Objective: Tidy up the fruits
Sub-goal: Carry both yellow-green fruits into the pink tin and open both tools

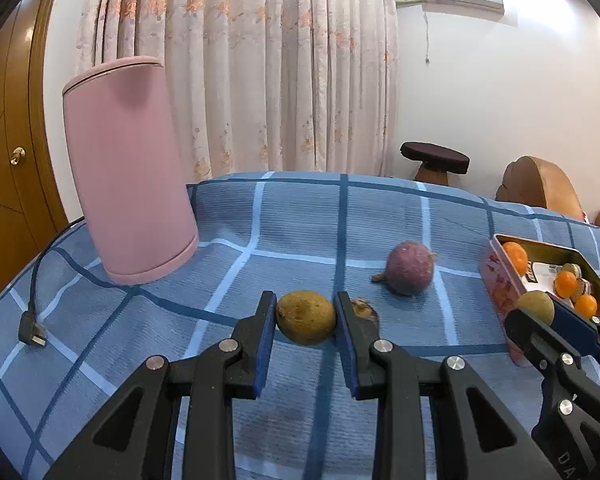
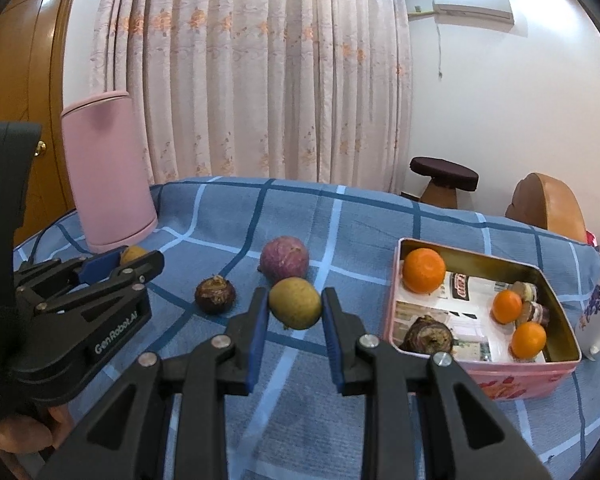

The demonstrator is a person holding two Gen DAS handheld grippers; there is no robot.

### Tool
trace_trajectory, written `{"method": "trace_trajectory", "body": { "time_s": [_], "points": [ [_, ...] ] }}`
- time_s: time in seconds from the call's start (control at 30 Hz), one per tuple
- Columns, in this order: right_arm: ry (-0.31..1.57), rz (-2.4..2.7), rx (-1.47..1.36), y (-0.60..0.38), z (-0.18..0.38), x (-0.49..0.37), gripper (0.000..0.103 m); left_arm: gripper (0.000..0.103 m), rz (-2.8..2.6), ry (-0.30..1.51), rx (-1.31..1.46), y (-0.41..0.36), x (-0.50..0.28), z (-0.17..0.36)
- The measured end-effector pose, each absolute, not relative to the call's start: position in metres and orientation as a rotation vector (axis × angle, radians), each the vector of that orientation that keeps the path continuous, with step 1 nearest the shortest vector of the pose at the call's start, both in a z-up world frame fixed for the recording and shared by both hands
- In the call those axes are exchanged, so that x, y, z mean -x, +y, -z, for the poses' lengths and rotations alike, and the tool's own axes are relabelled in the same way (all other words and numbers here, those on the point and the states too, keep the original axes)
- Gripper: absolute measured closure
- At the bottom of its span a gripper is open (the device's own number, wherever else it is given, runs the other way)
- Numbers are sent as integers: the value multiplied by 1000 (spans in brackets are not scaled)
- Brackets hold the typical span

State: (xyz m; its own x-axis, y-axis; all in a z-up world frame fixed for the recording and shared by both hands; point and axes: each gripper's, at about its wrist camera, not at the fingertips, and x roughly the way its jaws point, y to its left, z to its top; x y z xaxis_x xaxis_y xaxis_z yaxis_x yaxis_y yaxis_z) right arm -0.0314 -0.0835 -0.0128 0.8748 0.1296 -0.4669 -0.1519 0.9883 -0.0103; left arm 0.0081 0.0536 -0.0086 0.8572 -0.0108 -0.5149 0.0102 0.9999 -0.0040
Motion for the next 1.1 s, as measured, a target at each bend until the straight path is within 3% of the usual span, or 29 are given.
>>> {"method": "trace_trajectory", "body": {
  "time_s": [1.1],
  "points": [
    [466,-32,65,-182,11,56,74,72,152,531,-44,-48,18,6]
  ]
}}
